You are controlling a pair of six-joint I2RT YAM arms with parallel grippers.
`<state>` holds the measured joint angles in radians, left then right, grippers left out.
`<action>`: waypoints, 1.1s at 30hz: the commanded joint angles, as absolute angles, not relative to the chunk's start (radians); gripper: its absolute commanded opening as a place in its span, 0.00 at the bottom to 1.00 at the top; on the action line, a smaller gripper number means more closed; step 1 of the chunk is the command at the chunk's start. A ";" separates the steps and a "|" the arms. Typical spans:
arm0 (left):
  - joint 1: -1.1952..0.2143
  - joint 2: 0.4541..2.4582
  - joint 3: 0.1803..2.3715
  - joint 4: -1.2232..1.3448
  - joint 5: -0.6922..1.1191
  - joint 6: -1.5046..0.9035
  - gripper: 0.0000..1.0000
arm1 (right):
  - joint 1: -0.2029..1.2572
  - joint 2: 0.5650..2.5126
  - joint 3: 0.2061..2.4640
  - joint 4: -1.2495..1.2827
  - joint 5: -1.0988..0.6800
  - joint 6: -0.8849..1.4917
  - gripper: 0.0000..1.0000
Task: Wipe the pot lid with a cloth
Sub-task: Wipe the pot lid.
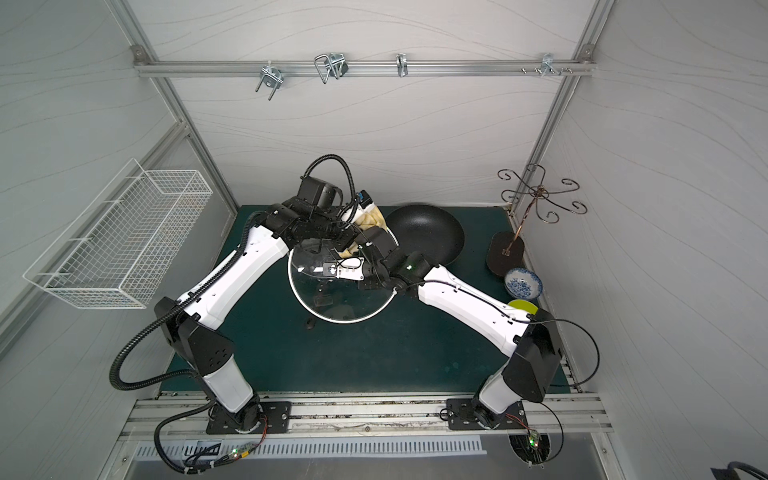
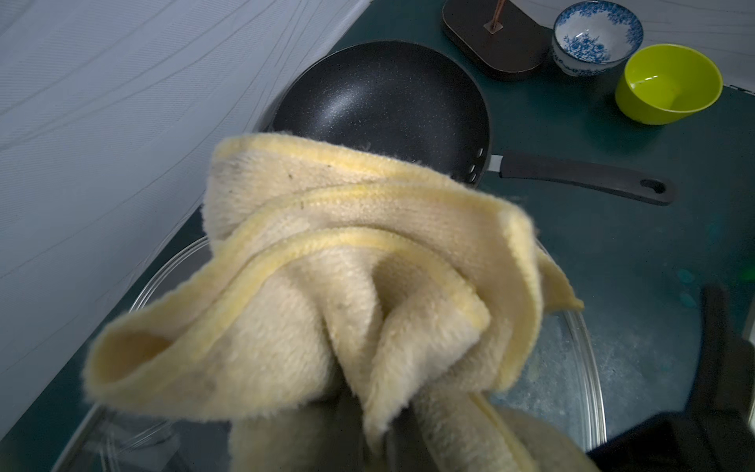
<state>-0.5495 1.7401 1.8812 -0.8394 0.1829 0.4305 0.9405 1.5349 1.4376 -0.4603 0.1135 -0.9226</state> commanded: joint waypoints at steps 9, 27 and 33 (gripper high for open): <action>-0.466 1.707 1.909 -0.754 0.079 0.333 0.00 | 0.861 1.422 1.485 -0.227 0.113 -0.780 0.00; -0.442 1.547 1.631 -0.607 0.036 0.247 0.00 | 0.733 1.464 1.647 -0.311 0.264 -0.213 0.00; -0.507 1.476 1.517 -0.530 -0.003 0.338 0.00 | 0.729 1.518 1.718 -0.333 0.283 -0.068 0.00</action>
<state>-0.4740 1.4994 1.5452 -0.5713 0.0261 0.2817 0.7231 1.5391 1.6176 -0.5270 0.2817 -0.2165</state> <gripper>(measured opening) 0.067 0.331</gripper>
